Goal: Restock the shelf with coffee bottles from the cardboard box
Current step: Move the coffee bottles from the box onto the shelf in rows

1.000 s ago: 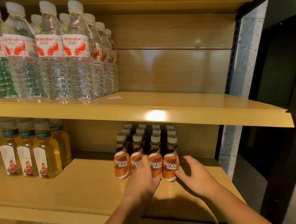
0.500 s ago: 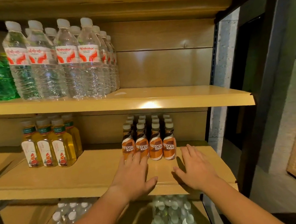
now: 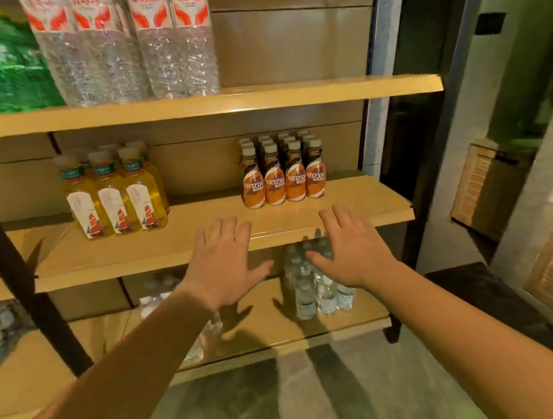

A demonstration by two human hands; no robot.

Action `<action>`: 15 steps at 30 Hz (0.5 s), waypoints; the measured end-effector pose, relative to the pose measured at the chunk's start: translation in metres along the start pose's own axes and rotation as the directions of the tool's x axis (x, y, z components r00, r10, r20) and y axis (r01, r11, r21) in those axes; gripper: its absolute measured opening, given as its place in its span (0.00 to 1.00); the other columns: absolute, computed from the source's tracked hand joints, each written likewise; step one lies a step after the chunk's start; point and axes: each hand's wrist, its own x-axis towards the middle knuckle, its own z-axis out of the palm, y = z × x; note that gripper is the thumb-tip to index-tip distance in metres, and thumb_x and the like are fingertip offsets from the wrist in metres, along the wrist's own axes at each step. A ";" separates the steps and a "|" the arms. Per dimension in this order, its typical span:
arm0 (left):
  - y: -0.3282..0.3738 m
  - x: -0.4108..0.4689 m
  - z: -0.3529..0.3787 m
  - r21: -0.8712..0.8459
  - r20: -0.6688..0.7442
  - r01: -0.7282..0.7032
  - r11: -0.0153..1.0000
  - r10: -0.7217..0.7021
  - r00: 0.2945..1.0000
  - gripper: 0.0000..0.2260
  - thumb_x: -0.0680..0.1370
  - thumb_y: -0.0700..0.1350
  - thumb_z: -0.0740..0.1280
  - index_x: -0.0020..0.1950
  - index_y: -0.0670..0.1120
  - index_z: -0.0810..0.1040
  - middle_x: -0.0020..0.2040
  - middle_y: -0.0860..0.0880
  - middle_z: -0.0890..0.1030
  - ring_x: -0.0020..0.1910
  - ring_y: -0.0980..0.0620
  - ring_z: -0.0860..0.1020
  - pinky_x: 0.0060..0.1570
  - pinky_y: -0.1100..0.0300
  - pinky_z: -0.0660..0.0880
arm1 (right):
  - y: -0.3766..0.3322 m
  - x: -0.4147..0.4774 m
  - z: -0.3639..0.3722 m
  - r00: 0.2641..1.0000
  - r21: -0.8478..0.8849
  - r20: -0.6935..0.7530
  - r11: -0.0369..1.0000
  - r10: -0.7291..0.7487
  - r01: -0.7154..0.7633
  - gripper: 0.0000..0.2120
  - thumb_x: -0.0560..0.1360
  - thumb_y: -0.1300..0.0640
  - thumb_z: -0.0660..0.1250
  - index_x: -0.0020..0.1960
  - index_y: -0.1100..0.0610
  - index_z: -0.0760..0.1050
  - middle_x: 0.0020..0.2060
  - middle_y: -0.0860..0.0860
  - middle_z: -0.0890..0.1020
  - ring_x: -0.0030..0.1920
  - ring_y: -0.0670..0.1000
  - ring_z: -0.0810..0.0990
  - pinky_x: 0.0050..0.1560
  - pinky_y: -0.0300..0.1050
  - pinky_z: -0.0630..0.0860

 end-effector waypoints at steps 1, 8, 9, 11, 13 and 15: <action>-0.008 -0.014 -0.001 -0.008 -0.004 -0.007 1.000 0.007 1.000 0.38 0.79 0.71 0.54 0.81 0.49 0.57 0.82 0.43 0.58 0.81 0.41 0.55 0.78 0.39 0.55 | -0.014 -0.013 0.002 1.000 0.010 0.013 1.000 0.013 -0.013 0.38 0.77 0.32 0.57 0.78 0.55 0.56 0.76 0.58 0.63 0.75 0.61 0.62 0.75 0.59 0.63; -0.062 -0.130 -0.010 -0.039 0.043 0.045 0.998 -0.043 0.998 0.43 0.73 0.74 0.43 0.82 0.49 0.56 0.83 0.44 0.56 0.82 0.41 0.52 0.79 0.40 0.50 | -0.116 -0.090 0.008 0.992 0.058 0.120 0.997 0.035 -0.042 0.41 0.78 0.32 0.54 0.82 0.53 0.49 0.82 0.56 0.52 0.81 0.58 0.49 0.80 0.58 0.51; -0.073 -0.149 -0.009 -0.036 0.043 0.066 0.997 -0.064 0.997 0.42 0.74 0.73 0.44 0.82 0.50 0.56 0.83 0.45 0.56 0.82 0.42 0.52 0.79 0.41 0.50 | -0.131 -0.099 0.007 0.992 0.060 0.125 0.998 0.025 -0.033 0.41 0.78 0.32 0.54 0.82 0.53 0.48 0.82 0.56 0.51 0.81 0.58 0.49 0.80 0.58 0.51; -0.095 -0.190 -0.009 -0.010 0.049 0.100 0.995 -0.099 0.994 0.40 0.76 0.72 0.49 0.82 0.51 0.56 0.83 0.45 0.56 0.82 0.42 0.52 0.79 0.41 0.50 | -0.162 -0.118 0.009 0.990 0.052 0.138 0.999 -0.001 -0.006 0.41 0.79 0.31 0.52 0.82 0.54 0.48 0.82 0.56 0.50 0.81 0.57 0.48 0.80 0.57 0.50; -0.115 -0.236 -0.011 0.016 0.071 0.139 0.990 -0.140 0.988 0.39 0.78 0.71 0.51 0.82 0.50 0.54 0.83 0.45 0.55 0.82 0.42 0.51 0.80 0.41 0.51 | -0.194 -0.140 0.014 0.989 0.056 0.141 0.998 -0.044 0.037 0.41 0.79 0.31 0.50 0.82 0.54 0.47 0.82 0.56 0.49 0.81 0.57 0.48 0.80 0.56 0.49; -0.136 -0.279 -0.014 0.040 0.115 0.196 0.980 -0.199 0.973 0.39 0.78 0.71 0.51 0.83 0.49 0.53 0.83 0.45 0.55 0.82 0.42 0.51 0.79 0.41 0.52 | -0.228 -0.160 0.022 0.986 0.082 0.143 0.994 -0.087 0.076 0.40 0.80 0.31 0.49 0.82 0.54 0.46 0.82 0.56 0.49 0.81 0.56 0.48 0.81 0.55 0.48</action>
